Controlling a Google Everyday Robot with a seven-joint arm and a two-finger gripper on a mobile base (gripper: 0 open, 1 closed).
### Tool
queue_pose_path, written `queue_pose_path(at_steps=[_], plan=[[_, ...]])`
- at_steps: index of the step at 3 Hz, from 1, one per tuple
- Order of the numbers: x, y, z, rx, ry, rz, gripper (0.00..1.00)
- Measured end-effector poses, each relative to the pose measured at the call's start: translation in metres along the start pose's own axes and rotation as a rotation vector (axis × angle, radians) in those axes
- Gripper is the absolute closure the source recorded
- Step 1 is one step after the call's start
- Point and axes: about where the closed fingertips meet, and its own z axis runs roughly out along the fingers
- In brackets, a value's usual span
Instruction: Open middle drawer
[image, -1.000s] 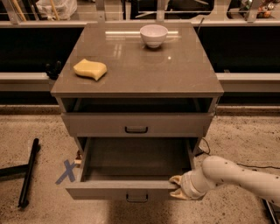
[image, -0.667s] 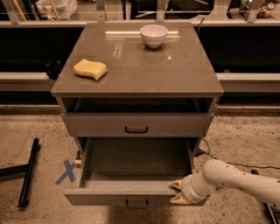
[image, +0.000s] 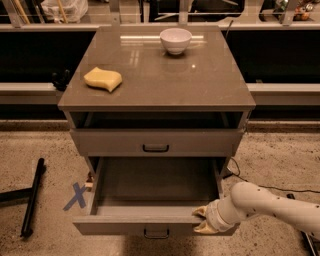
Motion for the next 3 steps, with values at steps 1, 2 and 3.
queue_pose_path(at_steps=[1,2,3], plan=[[0.000,0.001,0.001,-0.003,-0.001,0.000,0.53],[-0.001,0.001,-0.002,-0.002,0.001,-0.008,0.22],[-0.002,-0.003,-0.013,0.009,0.009,-0.030,0.01]])
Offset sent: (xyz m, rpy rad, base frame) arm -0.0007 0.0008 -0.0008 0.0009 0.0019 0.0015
